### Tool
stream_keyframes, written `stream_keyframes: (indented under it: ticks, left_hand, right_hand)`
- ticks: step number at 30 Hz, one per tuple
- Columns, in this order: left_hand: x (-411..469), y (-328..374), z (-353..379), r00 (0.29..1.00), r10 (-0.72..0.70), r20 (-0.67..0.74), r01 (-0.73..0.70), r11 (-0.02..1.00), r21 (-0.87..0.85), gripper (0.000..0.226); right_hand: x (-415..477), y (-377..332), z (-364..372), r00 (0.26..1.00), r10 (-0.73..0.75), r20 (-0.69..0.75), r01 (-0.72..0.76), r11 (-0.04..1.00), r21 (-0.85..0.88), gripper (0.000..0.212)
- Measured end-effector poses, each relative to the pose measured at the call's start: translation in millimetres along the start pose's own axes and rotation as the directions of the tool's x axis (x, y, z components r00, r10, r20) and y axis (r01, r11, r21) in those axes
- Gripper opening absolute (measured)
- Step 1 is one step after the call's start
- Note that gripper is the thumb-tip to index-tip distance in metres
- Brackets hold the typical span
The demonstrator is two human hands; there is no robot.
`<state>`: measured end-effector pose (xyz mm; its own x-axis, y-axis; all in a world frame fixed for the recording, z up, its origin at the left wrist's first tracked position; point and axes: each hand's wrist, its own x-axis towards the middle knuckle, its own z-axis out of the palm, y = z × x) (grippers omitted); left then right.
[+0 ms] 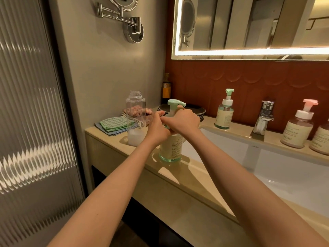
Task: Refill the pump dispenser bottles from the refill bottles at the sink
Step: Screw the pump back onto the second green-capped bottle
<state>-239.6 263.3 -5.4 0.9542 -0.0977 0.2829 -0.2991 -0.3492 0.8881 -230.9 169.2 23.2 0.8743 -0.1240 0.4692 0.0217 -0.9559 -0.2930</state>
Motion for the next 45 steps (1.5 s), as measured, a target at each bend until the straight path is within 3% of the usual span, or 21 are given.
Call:
stream_keyframes:
  ticks: [2,4,6,7,12,15,21,24,27,30,33,37,42,45]
  left_hand:
    - [0.5,0.2,-1.0,1.0,-0.005,0.021,0.005,1.0,-0.007,0.075]
    - [1.5,0.5,-2.0,0.999,-0.012,0.034,0.013,1.0,-0.02,0.075]
    - [0.7,0.1,-2.3,0.999,-0.022,0.039,0.023,0.999,-0.043,0.075]
    - [0.6,-0.3,-2.0,0.999,-0.021,0.036,0.023,0.999,-0.048,0.077]
    - [1.3,-0.7,-0.3,1.0,-0.01,0.012,0.011,0.999,-0.032,0.083]
    - [0.8,-1.0,1.3,1.0,0.0,-0.009,0.0,1.0,-0.02,0.079]
    - [1.6,-1.1,-0.9,0.999,-0.001,0.037,0.003,0.999,-0.041,0.078]
    - [0.3,-5.0,-1.3,0.994,-0.017,0.105,0.024,0.998,-0.063,0.082]
    - [-3.3,-15.8,3.6,0.985,-0.038,0.168,0.048,0.997,-0.055,0.102]
    - [-0.2,-19.4,13.9,0.999,-0.029,0.042,0.029,1.0,-0.007,0.097]
    - [5.5,-7.5,26.6,0.994,0.057,-0.098,-0.052,0.997,0.055,0.086]
    - [16.5,17.4,44.2,0.972,0.176,-0.158,-0.159,0.98,0.116,0.079]
    - [33.0,39.6,69.7,0.99,0.14,0.001,-0.138,0.978,0.155,0.095]
    - [47.8,43.9,92.4,0.998,0.05,0.047,-0.055,0.993,0.109,0.095]
  right_hand:
    - [1.5,5.8,-2.4,0.994,-0.039,0.106,0.03,0.996,0.079,0.063]
    - [4.1,13.3,-2.1,0.966,-0.1,0.239,0.011,0.938,0.348,0.057]
    - [5.1,18.9,1.5,0.951,-0.154,0.267,-0.016,0.839,0.543,0.043]
    - [5.6,20.0,3.4,0.957,-0.154,0.247,-0.011,0.828,0.56,0.039]
    - [3.4,11.7,1.3,0.994,-0.022,0.108,-0.01,0.958,0.286,0.045]
    - [-1.4,2.9,-0.5,0.999,0.036,0.031,-0.04,0.985,0.171,0.05]
    - [-0.7,2.5,-4.9,0.997,-0.011,0.077,0.004,0.996,0.084,0.057]
    - [-1.5,3.7,-7.2,0.997,-0.029,0.077,0.021,0.994,0.111,0.048]
    - [-3.6,3.4,-8.0,0.998,-0.034,0.061,0.027,0.993,0.118,0.043]
    - [-5.6,5.2,-9.7,1.0,-0.017,-0.006,0.018,0.994,0.109,0.04]
    - [-6.5,7.9,-21.4,0.994,0.032,-0.107,-0.009,0.979,0.204,0.04]
    - [0.1,24.3,-42.8,0.971,0.11,-0.212,-0.039,0.949,0.313,0.043]
    - [10.1,67.5,-56.5,0.973,0.215,-0.08,-0.162,0.893,0.419,0.064]
    - [15.1,99.3,-64.1,0.974,0.221,0.054,-0.206,0.76,0.617,0.06]
